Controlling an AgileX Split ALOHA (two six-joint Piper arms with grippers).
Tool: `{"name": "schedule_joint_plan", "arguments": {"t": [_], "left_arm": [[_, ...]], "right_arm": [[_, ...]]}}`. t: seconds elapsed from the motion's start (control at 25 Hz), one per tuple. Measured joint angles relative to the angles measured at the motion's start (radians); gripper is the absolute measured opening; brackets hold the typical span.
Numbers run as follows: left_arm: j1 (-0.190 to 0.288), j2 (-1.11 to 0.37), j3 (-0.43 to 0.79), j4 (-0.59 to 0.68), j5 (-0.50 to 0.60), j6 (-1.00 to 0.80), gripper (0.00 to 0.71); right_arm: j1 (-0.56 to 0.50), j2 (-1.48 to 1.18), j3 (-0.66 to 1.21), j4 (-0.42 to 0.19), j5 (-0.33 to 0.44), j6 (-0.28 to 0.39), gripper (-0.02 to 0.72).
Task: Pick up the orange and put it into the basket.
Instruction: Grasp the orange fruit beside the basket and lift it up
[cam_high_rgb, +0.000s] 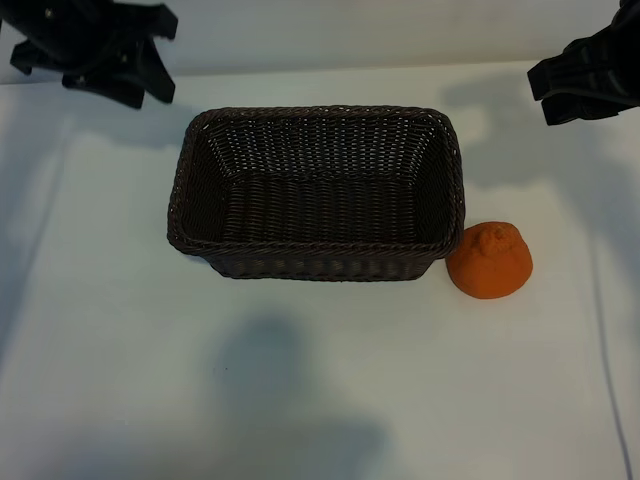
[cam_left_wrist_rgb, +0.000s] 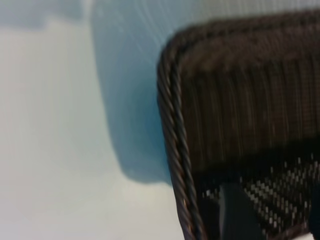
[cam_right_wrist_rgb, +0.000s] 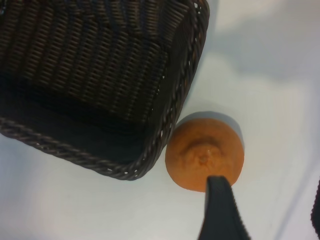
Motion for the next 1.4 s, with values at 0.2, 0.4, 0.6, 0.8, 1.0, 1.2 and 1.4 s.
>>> {"name": "schedule_joint_plan", "arguments": {"t": [0.2,0.4,0.6,0.8,1.0,1.2,1.4], "left_arm": [[0.000,-0.058,0.125,-0.013,0.000,0.056,0.398],[0.000,-0.084,0.210,-0.023,0.000,0.096,0.398],[0.000,-0.114,0.219,-0.034,0.000,0.122,0.398],[0.000,-0.144,0.219,-0.032,0.000,0.133,0.398],[0.000,-0.186,0.220,-0.032,0.000,0.136,0.398],[0.000,-0.203,0.220,-0.032,0.000,0.135,0.398],[0.000,-0.203,0.220,-0.032,0.000,0.139,0.398]], "right_arm": [[0.000,0.000,0.000,0.000,0.000,0.000,0.433],[0.000,0.000,0.000,0.000,0.000,0.000,0.433],[0.000,0.000,0.000,0.000,0.000,0.000,0.433],[0.000,0.000,0.000,0.000,0.000,0.000,0.433],[0.000,0.000,0.000,0.000,0.000,0.000,0.433],[0.000,0.000,0.000,0.000,0.000,0.000,0.433],[0.000,0.000,0.000,0.000,-0.012,0.000,0.433]]}}
